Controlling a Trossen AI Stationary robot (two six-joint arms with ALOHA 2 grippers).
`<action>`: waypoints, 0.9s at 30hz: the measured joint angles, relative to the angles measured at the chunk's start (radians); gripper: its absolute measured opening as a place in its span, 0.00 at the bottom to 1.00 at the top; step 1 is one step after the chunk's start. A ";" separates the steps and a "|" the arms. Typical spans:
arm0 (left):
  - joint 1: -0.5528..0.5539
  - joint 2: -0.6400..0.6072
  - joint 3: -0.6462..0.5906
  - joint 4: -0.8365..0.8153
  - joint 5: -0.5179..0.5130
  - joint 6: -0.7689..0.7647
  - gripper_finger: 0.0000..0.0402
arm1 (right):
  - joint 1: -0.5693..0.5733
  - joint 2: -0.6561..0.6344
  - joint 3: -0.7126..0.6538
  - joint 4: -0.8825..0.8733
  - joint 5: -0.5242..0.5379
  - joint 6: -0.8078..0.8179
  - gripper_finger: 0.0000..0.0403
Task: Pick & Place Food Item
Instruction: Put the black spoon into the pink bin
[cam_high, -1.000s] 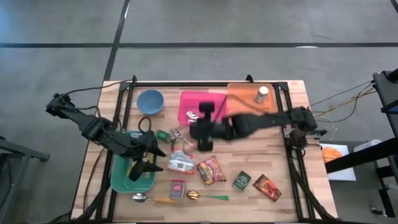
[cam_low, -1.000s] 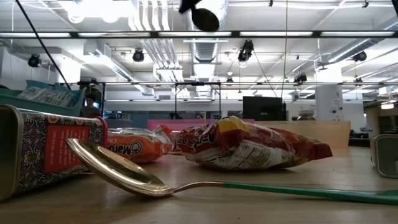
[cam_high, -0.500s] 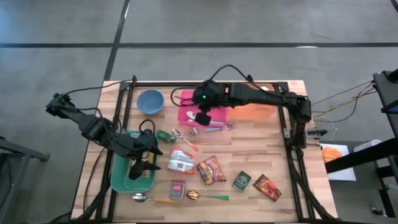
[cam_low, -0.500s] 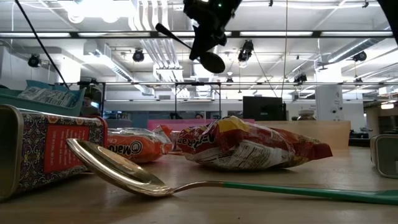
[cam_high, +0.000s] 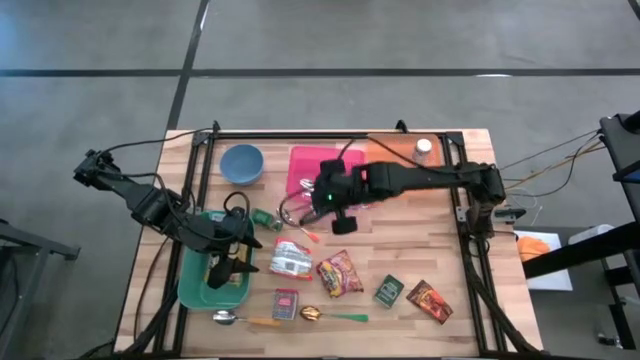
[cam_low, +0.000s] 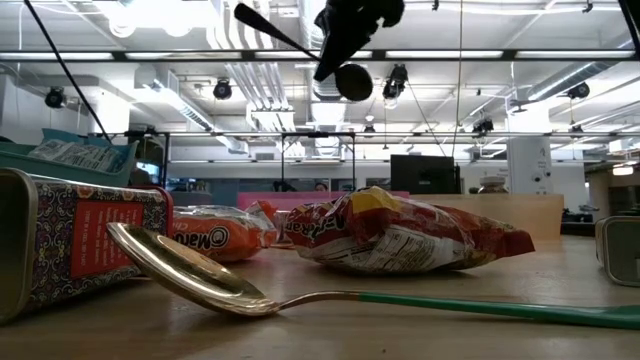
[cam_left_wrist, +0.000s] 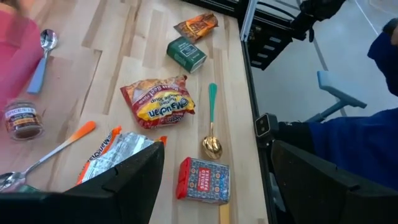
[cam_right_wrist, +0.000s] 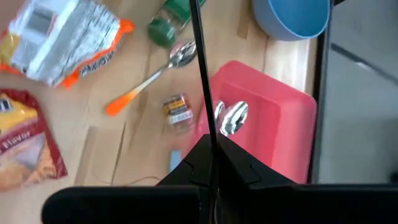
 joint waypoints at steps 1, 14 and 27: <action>0.000 0.000 0.000 0.004 -0.006 0.000 0.74 | 0.016 0.000 0.000 -0.010 0.020 0.001 0.02; 0.000 0.023 0.000 0.071 -0.115 -0.076 0.74 | 0.244 -0.001 -0.009 -0.045 0.155 0.007 0.02; 0.008 0.098 0.000 0.292 -0.217 -0.154 0.74 | 0.456 -0.001 -0.012 0.039 0.600 -0.138 0.02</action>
